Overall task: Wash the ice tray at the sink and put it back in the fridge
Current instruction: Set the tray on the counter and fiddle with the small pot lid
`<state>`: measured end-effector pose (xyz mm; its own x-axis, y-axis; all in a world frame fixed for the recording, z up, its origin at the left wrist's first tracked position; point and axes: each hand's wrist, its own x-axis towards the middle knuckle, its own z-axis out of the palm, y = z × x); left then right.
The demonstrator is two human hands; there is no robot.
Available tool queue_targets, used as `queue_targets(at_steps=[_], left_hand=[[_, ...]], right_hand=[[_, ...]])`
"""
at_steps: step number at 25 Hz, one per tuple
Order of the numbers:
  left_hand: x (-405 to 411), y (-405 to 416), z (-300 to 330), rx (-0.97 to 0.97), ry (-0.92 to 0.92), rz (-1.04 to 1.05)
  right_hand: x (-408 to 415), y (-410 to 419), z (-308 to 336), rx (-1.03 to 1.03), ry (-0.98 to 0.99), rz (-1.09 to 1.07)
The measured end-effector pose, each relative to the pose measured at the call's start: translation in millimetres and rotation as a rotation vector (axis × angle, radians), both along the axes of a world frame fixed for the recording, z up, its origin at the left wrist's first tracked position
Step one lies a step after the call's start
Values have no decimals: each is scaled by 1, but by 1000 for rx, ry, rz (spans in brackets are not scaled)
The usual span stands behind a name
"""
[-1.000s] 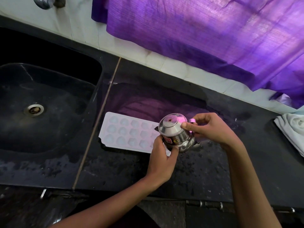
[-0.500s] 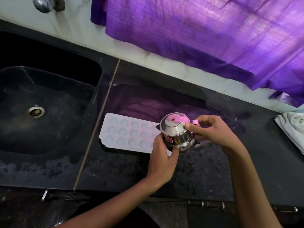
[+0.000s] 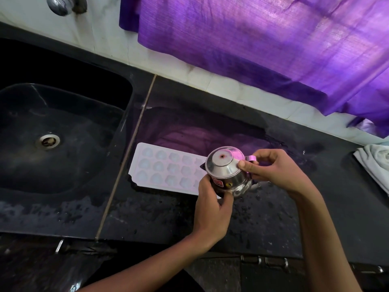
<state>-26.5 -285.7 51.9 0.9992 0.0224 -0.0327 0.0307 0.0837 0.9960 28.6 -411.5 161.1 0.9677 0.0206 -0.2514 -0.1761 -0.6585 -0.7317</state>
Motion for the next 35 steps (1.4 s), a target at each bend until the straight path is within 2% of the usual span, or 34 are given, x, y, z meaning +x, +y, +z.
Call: queue_targets(at_steps=[16, 35], left_hand=[[-9, -1, -3, 42, 129, -42], [-11, 2, -1, 39, 137, -34]], right_hand=[[-6, 6, 3, -162, 32, 61], [-8, 7, 6, -142, 28, 58]])
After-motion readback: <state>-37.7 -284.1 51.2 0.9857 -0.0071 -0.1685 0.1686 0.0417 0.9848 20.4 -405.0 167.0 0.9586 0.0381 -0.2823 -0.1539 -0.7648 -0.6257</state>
